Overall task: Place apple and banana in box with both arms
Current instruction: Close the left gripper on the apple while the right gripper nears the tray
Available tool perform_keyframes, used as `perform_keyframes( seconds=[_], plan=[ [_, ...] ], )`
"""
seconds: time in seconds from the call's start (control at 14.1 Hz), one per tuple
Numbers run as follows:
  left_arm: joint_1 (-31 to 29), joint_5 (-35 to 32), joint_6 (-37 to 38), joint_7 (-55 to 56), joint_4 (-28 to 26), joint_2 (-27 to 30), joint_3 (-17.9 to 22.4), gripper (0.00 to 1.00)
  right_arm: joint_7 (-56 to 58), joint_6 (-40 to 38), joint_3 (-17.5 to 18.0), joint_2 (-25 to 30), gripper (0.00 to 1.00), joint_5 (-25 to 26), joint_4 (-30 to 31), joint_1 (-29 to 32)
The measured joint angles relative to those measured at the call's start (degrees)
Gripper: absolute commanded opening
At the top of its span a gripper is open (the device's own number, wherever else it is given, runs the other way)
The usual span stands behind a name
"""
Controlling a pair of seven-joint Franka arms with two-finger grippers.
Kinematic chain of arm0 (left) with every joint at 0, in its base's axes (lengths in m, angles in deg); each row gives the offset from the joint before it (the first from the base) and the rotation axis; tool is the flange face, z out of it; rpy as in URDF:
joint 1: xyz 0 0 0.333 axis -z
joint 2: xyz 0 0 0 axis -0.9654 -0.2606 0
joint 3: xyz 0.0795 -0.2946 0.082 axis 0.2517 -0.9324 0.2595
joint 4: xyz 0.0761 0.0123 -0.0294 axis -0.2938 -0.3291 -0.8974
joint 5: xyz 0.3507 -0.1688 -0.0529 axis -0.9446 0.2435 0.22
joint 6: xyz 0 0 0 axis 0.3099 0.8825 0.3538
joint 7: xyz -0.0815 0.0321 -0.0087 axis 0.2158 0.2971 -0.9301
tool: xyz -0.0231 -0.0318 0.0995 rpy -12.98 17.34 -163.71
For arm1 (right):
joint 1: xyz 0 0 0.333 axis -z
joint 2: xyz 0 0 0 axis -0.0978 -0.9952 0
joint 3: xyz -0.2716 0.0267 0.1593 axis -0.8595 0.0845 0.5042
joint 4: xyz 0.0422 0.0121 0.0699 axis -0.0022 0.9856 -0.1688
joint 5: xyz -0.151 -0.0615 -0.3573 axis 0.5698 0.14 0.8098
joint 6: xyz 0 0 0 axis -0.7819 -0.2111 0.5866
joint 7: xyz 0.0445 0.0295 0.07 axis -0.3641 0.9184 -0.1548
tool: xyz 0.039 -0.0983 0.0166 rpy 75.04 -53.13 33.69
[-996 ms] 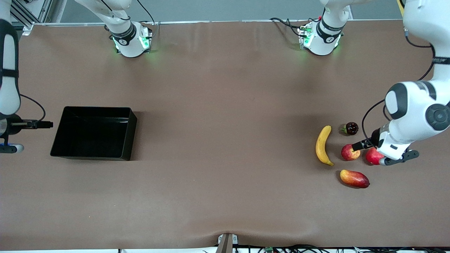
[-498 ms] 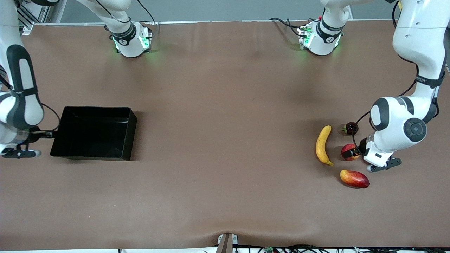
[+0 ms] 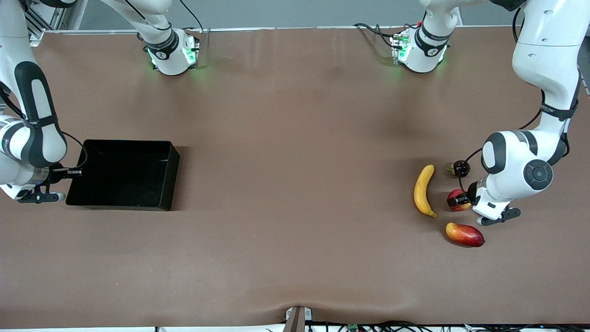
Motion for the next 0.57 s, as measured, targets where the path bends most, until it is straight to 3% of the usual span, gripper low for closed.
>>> perform_keyframes(
  seconds=[0.28, 0.57],
  plan=[
    [0.1, 0.0, 16.5, 0.0, 5.7, 6.8, -0.4, 0.00, 0.3, -3.6, 0.3, 0.6, 0.00, -0.4, -1.3, 0.0],
    [0.4, 0.0, 32.1, 0.0, 12.3, 15.7, -3.1, 0.00, 0.1, -19.1, 1.5, 1.5, 0.00, -4.6, -11.0, -1.1]
  ],
)
